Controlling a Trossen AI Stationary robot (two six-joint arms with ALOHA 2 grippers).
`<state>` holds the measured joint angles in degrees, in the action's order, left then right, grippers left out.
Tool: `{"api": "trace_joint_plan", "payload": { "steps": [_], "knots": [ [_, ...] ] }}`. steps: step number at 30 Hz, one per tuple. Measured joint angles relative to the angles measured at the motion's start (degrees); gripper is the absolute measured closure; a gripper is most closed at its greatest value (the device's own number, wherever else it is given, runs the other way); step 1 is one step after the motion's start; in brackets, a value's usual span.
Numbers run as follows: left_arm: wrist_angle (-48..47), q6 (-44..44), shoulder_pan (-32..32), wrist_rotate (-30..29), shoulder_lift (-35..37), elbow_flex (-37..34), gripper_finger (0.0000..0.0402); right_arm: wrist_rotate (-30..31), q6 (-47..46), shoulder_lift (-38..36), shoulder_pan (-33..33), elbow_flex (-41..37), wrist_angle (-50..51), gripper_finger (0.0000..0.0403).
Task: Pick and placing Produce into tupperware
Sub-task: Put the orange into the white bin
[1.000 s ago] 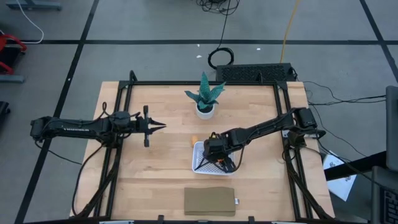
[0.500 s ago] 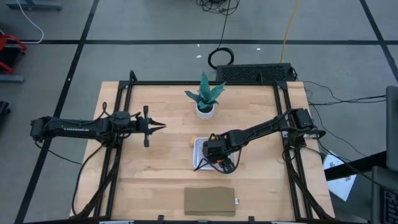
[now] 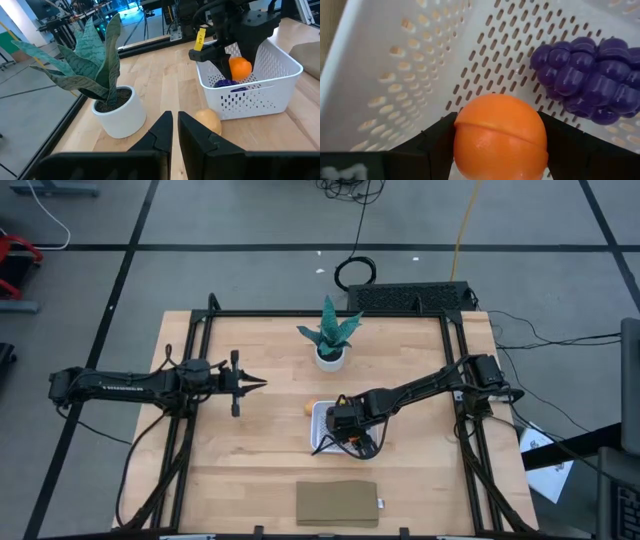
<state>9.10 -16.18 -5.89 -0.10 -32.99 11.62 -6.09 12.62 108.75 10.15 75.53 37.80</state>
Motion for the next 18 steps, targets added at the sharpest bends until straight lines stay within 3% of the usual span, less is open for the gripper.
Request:
{"api": "trace_joint_plan", "payload": {
  "steps": [18],
  "knots": [
    [0.00, 0.17, 0.00, 0.00, 0.01, 0.00, 0.0369, -0.20, -3.58, 0.00, -0.33, 0.02, 1.19, 0.0163]
  ]
}}
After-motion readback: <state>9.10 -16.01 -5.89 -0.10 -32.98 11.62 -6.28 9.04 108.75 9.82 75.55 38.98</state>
